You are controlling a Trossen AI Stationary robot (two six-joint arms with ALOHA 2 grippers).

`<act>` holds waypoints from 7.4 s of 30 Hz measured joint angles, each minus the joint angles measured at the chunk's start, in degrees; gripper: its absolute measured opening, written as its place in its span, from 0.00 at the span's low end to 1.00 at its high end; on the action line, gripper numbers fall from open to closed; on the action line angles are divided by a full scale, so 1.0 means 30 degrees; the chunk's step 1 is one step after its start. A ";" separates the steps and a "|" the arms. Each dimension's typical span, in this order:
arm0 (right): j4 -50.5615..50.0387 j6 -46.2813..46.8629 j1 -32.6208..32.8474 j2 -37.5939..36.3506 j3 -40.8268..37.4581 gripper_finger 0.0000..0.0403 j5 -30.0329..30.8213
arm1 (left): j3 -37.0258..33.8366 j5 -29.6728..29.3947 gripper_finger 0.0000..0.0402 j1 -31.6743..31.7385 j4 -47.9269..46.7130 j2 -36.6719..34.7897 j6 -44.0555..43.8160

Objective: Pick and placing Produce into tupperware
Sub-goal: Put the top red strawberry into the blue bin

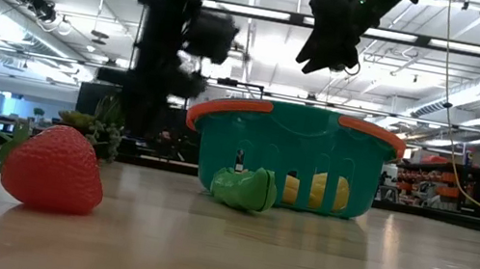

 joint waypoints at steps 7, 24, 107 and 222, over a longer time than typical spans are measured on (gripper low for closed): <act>0.0001 -0.0012 0.0000 0.0000 0.0000 0.53 0.0003 | 0.3688 0.0067 0.19 -0.0164 -0.2464 -0.0062 -0.0023; 0.0000 -0.0018 0.0000 0.0000 0.0000 0.53 -0.0004 | 0.0108 0.5190 0.63 0.2127 -0.6135 -0.0062 -0.8840; 0.0007 -0.0194 -0.0007 0.0000 0.0000 0.53 0.0003 | -0.4548 0.2816 0.62 0.3507 -0.0070 -0.0081 -0.6561; 0.0175 -0.0347 -0.0015 0.0000 0.0000 0.53 0.0003 | -0.3535 0.2117 0.49 0.2024 0.3153 0.0258 -0.3949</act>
